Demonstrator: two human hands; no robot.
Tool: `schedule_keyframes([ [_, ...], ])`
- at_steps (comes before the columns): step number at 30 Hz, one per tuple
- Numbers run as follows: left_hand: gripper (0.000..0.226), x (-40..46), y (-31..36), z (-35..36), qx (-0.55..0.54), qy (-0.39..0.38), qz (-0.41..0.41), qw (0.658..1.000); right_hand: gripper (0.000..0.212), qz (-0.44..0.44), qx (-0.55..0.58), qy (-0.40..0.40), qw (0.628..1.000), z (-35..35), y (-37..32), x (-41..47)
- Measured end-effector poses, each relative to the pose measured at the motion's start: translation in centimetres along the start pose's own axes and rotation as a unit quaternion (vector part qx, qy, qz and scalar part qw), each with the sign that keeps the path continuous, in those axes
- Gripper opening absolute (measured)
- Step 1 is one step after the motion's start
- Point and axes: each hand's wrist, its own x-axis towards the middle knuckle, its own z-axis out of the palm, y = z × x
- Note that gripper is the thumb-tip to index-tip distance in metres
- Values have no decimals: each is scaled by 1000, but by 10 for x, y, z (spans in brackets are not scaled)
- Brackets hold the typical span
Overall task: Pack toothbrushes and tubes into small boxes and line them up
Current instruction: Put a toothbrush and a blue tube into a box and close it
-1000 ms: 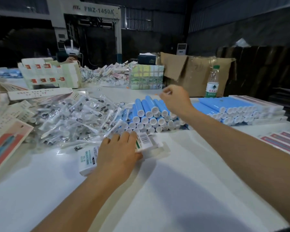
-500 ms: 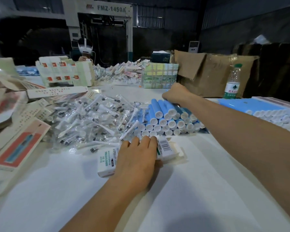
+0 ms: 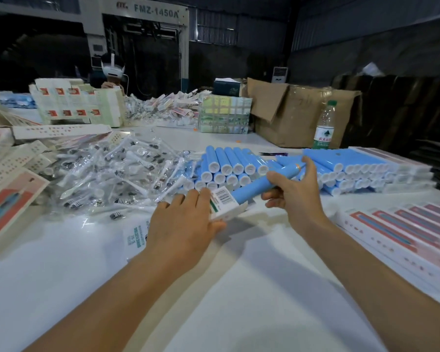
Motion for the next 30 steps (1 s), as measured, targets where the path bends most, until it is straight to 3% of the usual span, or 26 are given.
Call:
schedule_keyframes([
  [3,69,-1,3,-1,7,-2,4,1000,60,20,-5,13,1000,1,8,-7],
  [6,72,-1,7,-4,17,-13,1,1000,15,14,-104,-7,994,7,13,-18],
  [9,72,1,9,-7,17,-27,2,999,23,-5,-130,-54,990,12,18,-25],
  [16,63,15,-38,-29,48,23,-89,995,27,-27,-163,-48,985,-1,22,-23],
  [21,60,14,-66,-32,62,29,-177,982,29,-79,-266,-146,949,17,22,-20],
  [23,59,15,-71,-32,56,25,-204,977,23,-132,-353,-207,903,33,21,-17],
  [26,60,14,-74,-32,57,26,-226,972,18,-237,-458,-303,801,65,23,-20],
  [30,62,14,-73,-31,58,24,-236,970,37,-363,-563,-433,603,114,39,-29],
])
